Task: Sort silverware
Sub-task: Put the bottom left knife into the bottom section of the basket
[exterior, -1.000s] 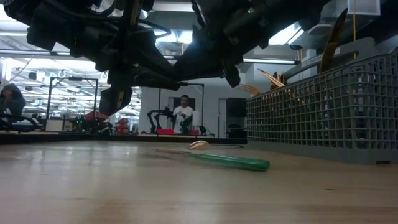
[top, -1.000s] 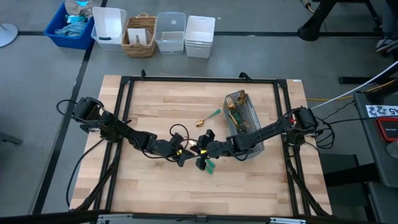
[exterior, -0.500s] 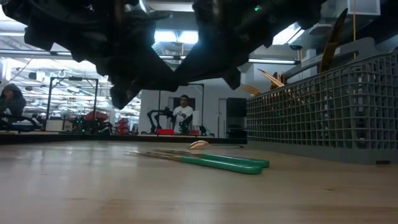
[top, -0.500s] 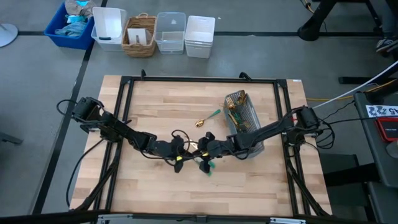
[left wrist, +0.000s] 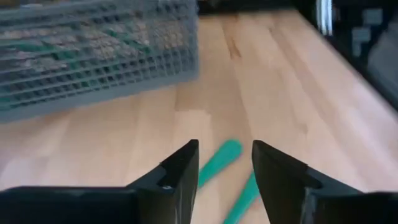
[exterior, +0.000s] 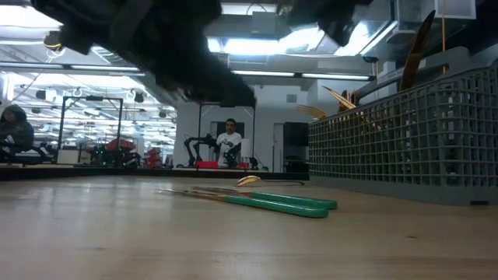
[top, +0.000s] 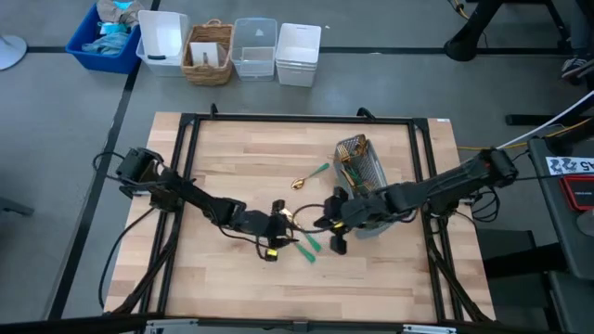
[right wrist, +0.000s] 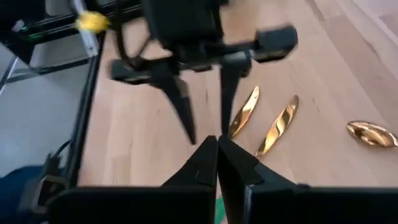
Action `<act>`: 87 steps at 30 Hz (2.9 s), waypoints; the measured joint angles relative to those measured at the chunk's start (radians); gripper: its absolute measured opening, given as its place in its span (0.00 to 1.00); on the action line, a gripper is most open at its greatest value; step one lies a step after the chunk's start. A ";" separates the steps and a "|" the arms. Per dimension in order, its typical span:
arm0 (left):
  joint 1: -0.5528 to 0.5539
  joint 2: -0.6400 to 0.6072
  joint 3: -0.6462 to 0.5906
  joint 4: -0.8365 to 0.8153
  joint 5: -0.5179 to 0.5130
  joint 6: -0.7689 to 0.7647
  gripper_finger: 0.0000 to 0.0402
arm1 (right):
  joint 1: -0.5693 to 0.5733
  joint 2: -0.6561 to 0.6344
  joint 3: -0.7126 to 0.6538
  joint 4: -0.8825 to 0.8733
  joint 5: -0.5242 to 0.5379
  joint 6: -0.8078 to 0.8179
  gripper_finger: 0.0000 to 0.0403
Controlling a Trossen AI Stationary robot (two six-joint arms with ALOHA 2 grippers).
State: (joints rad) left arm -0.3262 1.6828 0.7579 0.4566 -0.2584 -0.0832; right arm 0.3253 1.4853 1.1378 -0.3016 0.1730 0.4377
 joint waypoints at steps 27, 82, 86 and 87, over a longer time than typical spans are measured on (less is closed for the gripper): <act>0.117 0.147 0.050 -0.276 0.282 0.138 0.29 | 0.286 -0.050 -0.001 -0.215 0.107 0.002 0.04; -0.015 0.222 0.051 -0.151 0.261 -0.396 0.07 | 0.182 0.497 0.000 0.168 0.175 -0.001 0.38; -0.015 0.222 0.051 -0.145 0.263 -0.395 0.08 | 0.170 0.497 0.001 0.164 0.175 -0.008 0.38; -0.015 0.222 0.051 -0.143 0.263 -0.393 0.08 | 0.169 0.497 0.001 0.165 0.175 -0.025 0.38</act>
State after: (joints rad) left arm -0.3416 1.9049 0.8085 0.3136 0.0044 -0.4766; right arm 0.4942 1.9820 1.1387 -0.1363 0.3482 0.4128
